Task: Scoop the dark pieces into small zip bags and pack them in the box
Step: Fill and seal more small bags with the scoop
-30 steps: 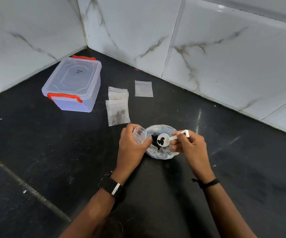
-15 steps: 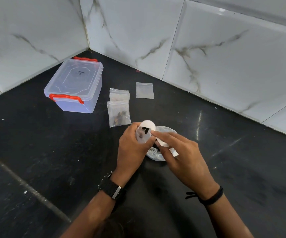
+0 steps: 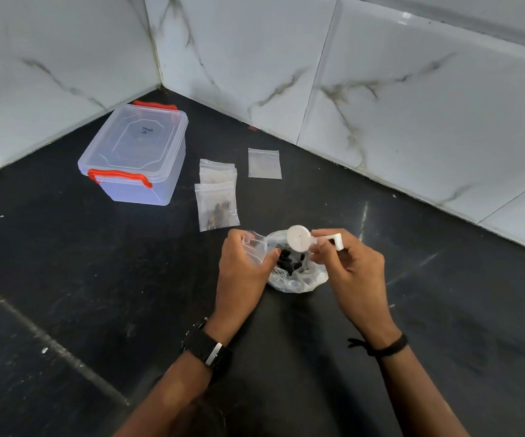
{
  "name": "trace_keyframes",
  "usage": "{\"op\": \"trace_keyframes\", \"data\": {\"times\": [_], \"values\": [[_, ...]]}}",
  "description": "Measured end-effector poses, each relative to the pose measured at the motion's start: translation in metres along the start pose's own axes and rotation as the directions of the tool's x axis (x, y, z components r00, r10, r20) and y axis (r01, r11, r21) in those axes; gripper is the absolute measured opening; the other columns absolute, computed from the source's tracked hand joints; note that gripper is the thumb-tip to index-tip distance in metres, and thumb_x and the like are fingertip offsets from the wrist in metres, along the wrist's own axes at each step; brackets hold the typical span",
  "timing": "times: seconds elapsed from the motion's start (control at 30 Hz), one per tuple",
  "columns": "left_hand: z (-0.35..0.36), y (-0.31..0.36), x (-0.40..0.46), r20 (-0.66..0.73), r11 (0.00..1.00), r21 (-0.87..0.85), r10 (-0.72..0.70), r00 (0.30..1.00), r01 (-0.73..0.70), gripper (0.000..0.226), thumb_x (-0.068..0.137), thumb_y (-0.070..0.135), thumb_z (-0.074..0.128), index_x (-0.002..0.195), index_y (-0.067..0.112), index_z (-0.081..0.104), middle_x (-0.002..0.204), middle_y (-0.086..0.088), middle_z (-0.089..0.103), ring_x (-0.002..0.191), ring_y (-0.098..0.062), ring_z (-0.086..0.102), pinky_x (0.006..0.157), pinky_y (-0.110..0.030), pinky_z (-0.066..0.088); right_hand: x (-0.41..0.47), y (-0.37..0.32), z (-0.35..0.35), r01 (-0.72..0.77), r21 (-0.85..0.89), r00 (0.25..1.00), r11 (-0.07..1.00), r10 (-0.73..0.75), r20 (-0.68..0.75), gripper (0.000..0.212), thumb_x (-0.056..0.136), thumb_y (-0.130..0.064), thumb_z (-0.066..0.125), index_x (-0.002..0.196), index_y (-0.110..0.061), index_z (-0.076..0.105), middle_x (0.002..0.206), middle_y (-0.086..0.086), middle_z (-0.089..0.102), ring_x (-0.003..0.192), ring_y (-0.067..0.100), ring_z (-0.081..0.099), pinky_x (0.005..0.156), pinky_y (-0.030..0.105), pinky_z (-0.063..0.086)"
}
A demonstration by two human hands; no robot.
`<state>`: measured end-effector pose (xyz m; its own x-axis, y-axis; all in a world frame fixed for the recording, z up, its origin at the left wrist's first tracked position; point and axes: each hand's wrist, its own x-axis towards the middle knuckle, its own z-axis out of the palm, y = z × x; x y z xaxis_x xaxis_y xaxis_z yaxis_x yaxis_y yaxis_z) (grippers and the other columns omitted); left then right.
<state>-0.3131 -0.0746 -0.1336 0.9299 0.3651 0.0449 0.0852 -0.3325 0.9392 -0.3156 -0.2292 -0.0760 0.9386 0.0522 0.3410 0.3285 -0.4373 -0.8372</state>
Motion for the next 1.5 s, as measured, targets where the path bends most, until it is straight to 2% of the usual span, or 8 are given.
{"op": "trace_keyframes", "data": {"times": [0.2, 0.4, 0.63, 0.87, 1.07, 1.2, 1.33, 1.5], "values": [[0.006, -0.002, -0.002, 0.056, 0.994, 0.083, -0.070, 0.996, 0.066, 0.049, 0.075, 0.035, 0.077, 0.106, 0.022, 0.041, 0.106, 0.002, 0.050, 0.095, -0.012, 0.052, 0.076, -0.025, 0.046, -0.004, 0.030, 0.006, 0.040, -0.316, 0.986, 0.948, 0.014, 0.166, 0.019, 0.091, -0.012, 0.060, 0.106, -0.016, 0.070, 0.090, -0.005, 0.072, 0.073, 0.002, 0.064, 0.068, 0.009, 0.048], [0.010, -0.004, -0.002, 0.075, 0.991, 0.122, -0.059, 0.995, 0.049, 0.047, 0.074, 0.025, 0.078, 0.104, 0.018, 0.042, 0.104, 0.001, 0.051, 0.095, -0.016, 0.053, 0.079, -0.032, 0.048, -0.006, 0.033, 0.010, 0.114, -0.417, 0.973, 0.902, -0.015, 0.232, 0.023, 0.091, -0.012, 0.059, 0.112, -0.015, 0.069, 0.092, 0.004, 0.073, 0.075, 0.014, 0.066, 0.068, 0.029, 0.055], [0.014, -0.004, 0.001, 0.122, 0.994, -0.006, -0.111, 0.986, 0.113, 0.039, 0.075, 0.006, 0.070, 0.100, 0.015, 0.042, 0.095, 0.000, 0.055, 0.083, -0.015, 0.056, 0.065, -0.018, 0.045, 0.000, 0.035, 0.015, -0.027, -0.345, 0.980, 0.938, 0.093, 0.177, 0.019, 0.093, -0.017, 0.053, 0.085, -0.008, 0.068, 0.076, 0.002, 0.069, 0.067, 0.014, 0.062, 0.066, 0.035, 0.050], [0.020, -0.011, 0.002, 0.113, 0.970, -0.176, -0.149, 0.982, 0.167, 0.038, 0.074, 0.002, 0.070, 0.098, 0.016, 0.044, 0.094, -0.003, 0.058, 0.086, -0.019, 0.059, 0.078, -0.040, 0.053, 0.000, 0.035, 0.016, -0.133, -0.249, 0.974, 0.959, 0.173, 0.145, 0.020, 0.093, -0.015, 0.053, 0.082, -0.006, 0.067, 0.067, 0.004, 0.067, 0.062, 0.016, 0.063, 0.060, 0.036, 0.051], [0.023, -0.012, -0.001, 0.085, 0.957, -0.239, -0.150, 0.985, 0.167, 0.040, 0.075, 0.005, 0.073, 0.101, 0.014, 0.044, 0.096, -0.003, 0.057, 0.087, -0.018, 0.059, 0.081, -0.043, 0.054, 0.000, 0.036, 0.017, -0.279, -0.084, 0.958, 0.957, 0.283, 0.048, 0.025, 0.093, -0.020, 0.054, 0.080, -0.001, 0.065, 0.069, 0.014, 0.067, 0.068, 0.033, 0.065, 0.063, 0.045, 0.053], [0.021, -0.011, -0.001, 0.095, 0.954, -0.244, -0.156, 0.983, 0.175, 0.040, 0.076, 0.005, 0.073, 0.101, 0.017, 0.044, 0.096, -0.003, 0.057, 0.093, -0.026, 0.062, 0.082, -0.048, 0.054, 0.002, 0.034, 0.016, -0.340, -0.044, 0.938, 0.939, 0.342, 0.051, 0.022, 0.093, -0.017, 0.055, 0.080, -0.003, 0.067, 0.068, 0.004, 0.070, 0.065, 0.017, 0.069, 0.066, 0.036, 0.057], [0.020, -0.008, -0.001, 0.095, 0.948, -0.260, -0.164, 0.982, 0.183, 0.040, 0.074, 0.003, 0.072, 0.096, 0.021, 0.044, 0.094, 0.003, 0.056, 0.088, -0.020, 0.061, 0.082, -0.050, 0.053, 0.003, 0.033, 0.013, -0.420, 0.078, 0.907, 0.904, 0.421, 0.009, 0.019, 0.093, -0.010, 0.054, 0.080, -0.011, 0.069, 0.067, 0.002, 0.071, 0.061, 0.011, 0.069, 0.065, 0.022, 0.056], [0.019, -0.008, -0.003, 0.126, 0.922, -0.305, -0.208, 0.970, 0.237, 0.041, 0.069, 0.015, 0.074, 0.095, 0.030, 0.046, 0.102, -0.003, 0.059, 0.095, -0.027, 0.064, 0.080, -0.056, 0.054, 0.004, 0.031, 0.010, -0.430, 0.077, 0.902, 0.900, 0.423, 0.088, 0.019, 0.094, -0.013, 0.054, 0.082, -0.011, 0.069, 0.070, 0.004, 0.072, 0.064, 0.015, 0.070, 0.067, 0.026, 0.058]]}}
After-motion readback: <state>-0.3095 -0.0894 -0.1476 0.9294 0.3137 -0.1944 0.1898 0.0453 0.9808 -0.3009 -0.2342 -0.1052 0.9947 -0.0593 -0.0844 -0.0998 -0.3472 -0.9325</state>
